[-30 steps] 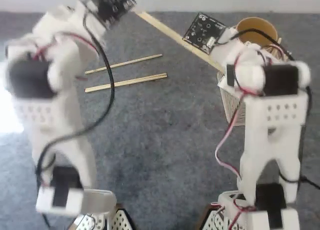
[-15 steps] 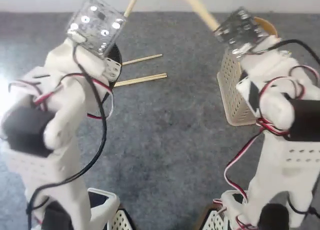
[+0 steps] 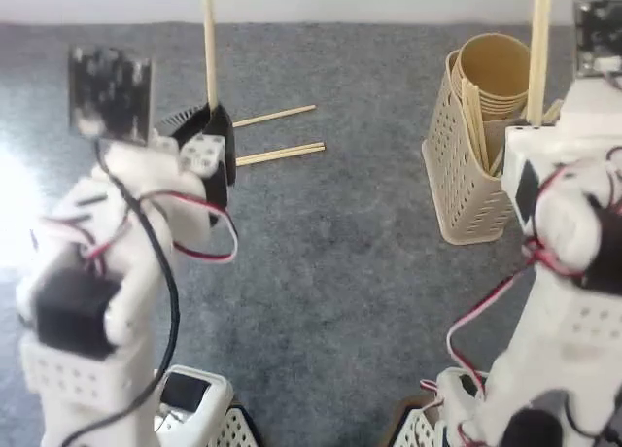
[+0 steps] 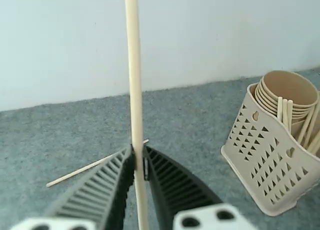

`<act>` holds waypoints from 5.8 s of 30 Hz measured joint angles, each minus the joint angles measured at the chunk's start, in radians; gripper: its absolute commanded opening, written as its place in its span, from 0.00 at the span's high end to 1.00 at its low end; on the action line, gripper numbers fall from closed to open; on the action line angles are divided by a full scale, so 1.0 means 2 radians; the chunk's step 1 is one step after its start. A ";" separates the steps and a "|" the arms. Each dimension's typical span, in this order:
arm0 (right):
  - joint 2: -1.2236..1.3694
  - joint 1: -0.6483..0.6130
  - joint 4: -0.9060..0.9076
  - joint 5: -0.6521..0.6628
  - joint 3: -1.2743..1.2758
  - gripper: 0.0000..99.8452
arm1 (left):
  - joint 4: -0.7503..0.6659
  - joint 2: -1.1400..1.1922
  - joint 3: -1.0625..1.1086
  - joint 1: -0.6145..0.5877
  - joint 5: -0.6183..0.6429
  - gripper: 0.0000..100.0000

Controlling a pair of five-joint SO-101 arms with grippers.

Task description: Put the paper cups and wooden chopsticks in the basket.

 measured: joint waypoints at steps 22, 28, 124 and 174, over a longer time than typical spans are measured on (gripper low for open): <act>-0.166 0.002 -0.388 0.015 0.487 0.99 | -0.220 -0.146 0.325 0.005 -0.029 0.99; -0.150 0.002 -0.412 0.016 0.515 0.99 | -0.252 -0.146 0.369 0.005 -0.040 0.99; -0.656 0.307 -0.259 0.134 0.998 0.85 | -0.550 0.476 -0.074 0.296 -0.083 0.99; -0.656 0.278 -0.281 0.137 1.026 0.85 | 0.154 0.094 -0.068 0.128 -0.351 0.84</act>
